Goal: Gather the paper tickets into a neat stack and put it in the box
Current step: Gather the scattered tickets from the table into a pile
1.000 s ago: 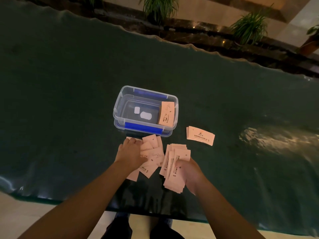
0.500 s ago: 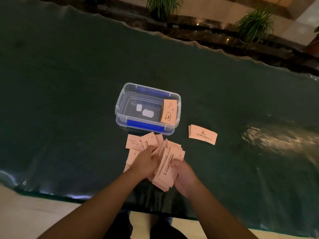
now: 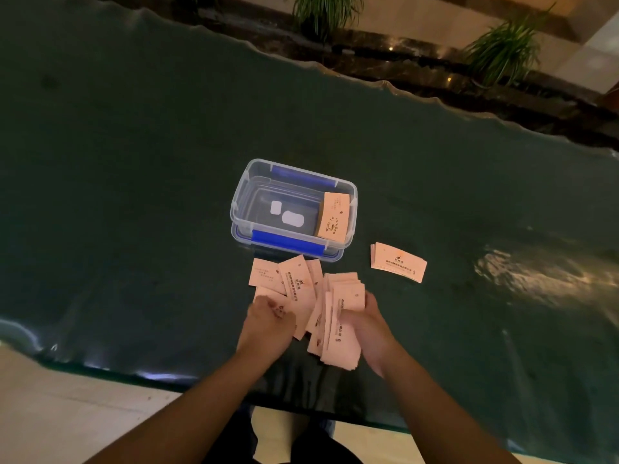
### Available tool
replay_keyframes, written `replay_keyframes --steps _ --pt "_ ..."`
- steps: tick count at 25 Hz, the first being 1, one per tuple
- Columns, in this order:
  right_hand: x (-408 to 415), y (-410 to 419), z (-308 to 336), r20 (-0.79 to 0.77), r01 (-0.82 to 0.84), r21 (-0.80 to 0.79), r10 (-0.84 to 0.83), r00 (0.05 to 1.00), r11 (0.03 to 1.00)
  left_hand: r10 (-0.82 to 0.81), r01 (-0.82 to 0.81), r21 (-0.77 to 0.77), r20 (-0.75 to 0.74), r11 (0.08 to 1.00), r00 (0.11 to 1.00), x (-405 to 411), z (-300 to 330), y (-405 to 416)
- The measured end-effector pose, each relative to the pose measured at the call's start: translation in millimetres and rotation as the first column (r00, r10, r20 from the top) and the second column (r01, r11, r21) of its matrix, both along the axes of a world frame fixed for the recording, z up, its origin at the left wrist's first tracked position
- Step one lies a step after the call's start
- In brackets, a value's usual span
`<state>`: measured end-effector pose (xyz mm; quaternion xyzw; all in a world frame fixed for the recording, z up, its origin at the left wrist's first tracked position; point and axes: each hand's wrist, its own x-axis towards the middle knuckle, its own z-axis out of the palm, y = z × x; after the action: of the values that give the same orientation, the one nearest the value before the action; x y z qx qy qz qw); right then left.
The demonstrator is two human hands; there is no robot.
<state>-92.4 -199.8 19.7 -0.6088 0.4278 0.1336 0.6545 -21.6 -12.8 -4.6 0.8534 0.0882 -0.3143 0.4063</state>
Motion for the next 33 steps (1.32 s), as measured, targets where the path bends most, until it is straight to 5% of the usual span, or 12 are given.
replay_keyframes --steps 5,17,27,33 --pt "37.1 16.4 5.5 -0.068 -0.239 -0.135 0.232 0.970 0.961 0.328 -0.336 -0.038 -0.139 0.941 0.934 0.4 3.4 10.1" --pt "40.0 44.2 -6.2 -0.104 -0.327 -0.150 0.314 0.944 0.933 0.319 -0.341 -0.278 -0.122 0.898 0.940 -9.7 6.5 1.4" --pt "13.8 36.7 -18.1 -0.020 -0.126 -0.065 0.125 0.992 0.990 0.100 -0.159 -0.334 -0.187 0.929 0.977 -4.1 2.3 -9.0" --pt "-4.0 -3.3 -18.4 0.006 0.220 0.084 -0.221 0.975 0.972 0.147 -0.158 -0.190 -0.070 0.969 0.987 1.6 1.7 -20.8"
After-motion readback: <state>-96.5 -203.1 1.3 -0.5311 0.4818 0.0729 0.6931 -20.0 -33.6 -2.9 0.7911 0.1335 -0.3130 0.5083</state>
